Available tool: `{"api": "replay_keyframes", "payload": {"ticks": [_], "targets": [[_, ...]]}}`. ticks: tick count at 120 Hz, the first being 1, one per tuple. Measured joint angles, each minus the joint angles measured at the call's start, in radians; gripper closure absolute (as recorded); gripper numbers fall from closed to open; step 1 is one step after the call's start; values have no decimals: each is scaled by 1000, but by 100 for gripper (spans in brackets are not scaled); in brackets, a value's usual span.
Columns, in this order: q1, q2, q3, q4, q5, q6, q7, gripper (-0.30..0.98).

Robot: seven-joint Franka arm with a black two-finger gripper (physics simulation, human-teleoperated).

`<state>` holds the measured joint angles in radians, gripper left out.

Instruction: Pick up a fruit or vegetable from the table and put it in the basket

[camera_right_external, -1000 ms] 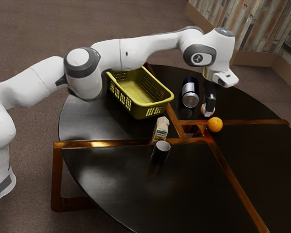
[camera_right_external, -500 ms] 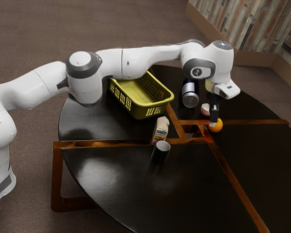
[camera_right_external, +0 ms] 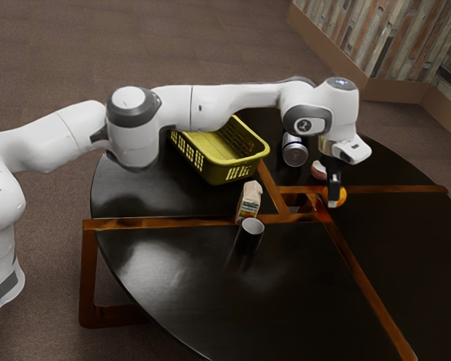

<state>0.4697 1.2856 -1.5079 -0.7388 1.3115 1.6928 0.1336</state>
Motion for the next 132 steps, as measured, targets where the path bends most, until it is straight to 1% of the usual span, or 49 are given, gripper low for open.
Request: {"api": "replay_keyframes", "payload": {"ticks": [31,35,44,56,64,68,72,76,80,85,89,93,97,101,106,111,116,121,132], "targets": [[1,19,3,0,0,48,-3,1],[1,21,3,-1,0,55,-4,6],[-1,22,5,-1,0,65,-5,21],[-3,18,6,-1,3,75,-9,34],[-20,-41,51,-1,-3,71,-15,40],[-40,-101,100,-1,-21,54,-20,43],[-65,-194,203,-3,-73,27,-26,43],[-88,-297,348,-27,-159,3,-31,42],[-111,-441,553,-104,-293,-16,-36,43],[-130,-648,777,-274,-464,-28,-42,44],[-133,-810,908,-438,-587,-25,-46,43],[-123,-941,997,-584,-695,-17,-49,43],[-100,-1046,1054,-709,-788,-4,-51,44],[-71,-1123,1088,-809,-864,16,-51,44],[-27,-1197,1110,-906,-943,43,-50,45],[23,-1255,1119,-979,-1009,67,-46,45],[87,-1288,1111,-1023,-1060,89,-41,45],[106,-1303,1143,-1048,-1101,108,-33,45],[162,-1290,1183,-1056,-1154,139,-12,44]]}}
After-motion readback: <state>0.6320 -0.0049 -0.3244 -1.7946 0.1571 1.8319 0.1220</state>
